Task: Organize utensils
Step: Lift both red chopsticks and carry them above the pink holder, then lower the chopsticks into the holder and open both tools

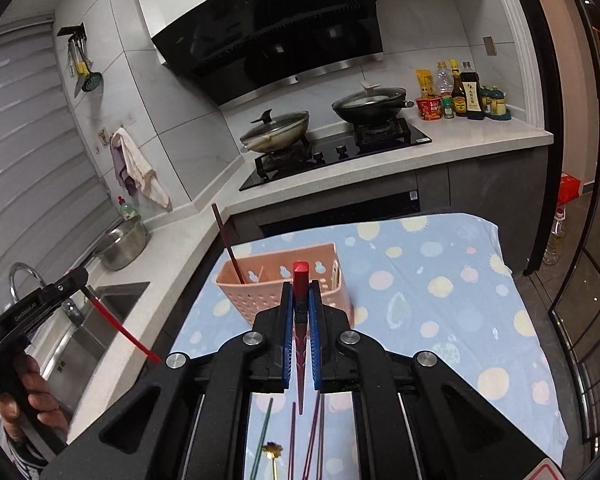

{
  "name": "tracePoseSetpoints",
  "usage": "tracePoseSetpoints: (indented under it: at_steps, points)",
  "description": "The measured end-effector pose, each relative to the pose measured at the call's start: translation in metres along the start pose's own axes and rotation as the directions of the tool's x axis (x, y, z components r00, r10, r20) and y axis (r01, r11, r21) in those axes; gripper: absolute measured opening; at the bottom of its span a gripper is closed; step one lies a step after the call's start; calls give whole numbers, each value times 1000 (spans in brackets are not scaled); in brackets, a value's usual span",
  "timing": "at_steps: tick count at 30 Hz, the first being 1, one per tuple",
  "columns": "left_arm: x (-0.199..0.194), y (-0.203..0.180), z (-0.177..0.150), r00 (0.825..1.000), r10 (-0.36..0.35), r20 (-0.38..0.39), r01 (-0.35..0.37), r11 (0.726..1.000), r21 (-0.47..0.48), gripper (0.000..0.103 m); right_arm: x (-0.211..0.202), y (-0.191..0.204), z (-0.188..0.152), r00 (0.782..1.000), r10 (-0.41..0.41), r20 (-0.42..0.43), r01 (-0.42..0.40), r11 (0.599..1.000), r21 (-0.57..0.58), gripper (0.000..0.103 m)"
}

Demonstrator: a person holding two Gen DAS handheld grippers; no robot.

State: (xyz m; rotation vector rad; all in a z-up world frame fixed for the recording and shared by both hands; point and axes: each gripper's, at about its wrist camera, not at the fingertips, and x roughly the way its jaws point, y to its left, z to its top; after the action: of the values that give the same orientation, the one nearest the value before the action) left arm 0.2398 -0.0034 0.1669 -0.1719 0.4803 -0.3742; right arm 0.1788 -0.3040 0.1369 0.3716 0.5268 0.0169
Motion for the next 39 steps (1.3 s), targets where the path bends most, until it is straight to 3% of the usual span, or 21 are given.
tracePoseSetpoints:
  at_steps: [10, 15, 20, 26, 34, 35, 37, 38, 39]
  points:
    - [32, -22, 76, 991, -54, 121, 52, 998, 20, 7, 29, 25, 75, 990, 50, 128, -49, 999, -14, 7]
    - [61, -32, 95, 988, -64, 143, 60, 998, 35, 7, 59, 31, 94, 991, 33, 132, -30, 999, -21, 7]
    - [100, -33, 86, 993, -50, 107, 46, 998, 39, 7, 99, 25, 92, 997, 16, 80, -15, 1000, -12, 7]
    - [147, -22, 56, 999, -31, 8, 31, 999, 26, 7, 138, 17, 76, 1000, -6, -3, 6, 1000, -8, 7]
    - [169, -9, 38, 998, -17, -54, 16, 1000, -5, 8, 167, 9, 57, 998, -24, -65, 24, 1000, -5, 7]
    - [170, -8, 37, 998, -13, -60, 13, 1000, -4, 8, 167, 8, 55, 998, -29, -58, 29, 1000, -7, 8]
    - [171, -7, 34, 998, 1, -64, -2, 1000, -5, 9, 165, 8, 54, 998, -53, -44, 53, 999, -14, 24]
    - [171, -6, 33, 998, 8, -67, -8, 1000, -6, 17, 164, 8, 53, 998, -58, -35, 57, 998, -10, 30]
    - [171, -4, 33, 997, 16, -69, -17, 1000, -10, 31, 162, 7, 53, 998, -58, -27, 58, 998, -5, 39]
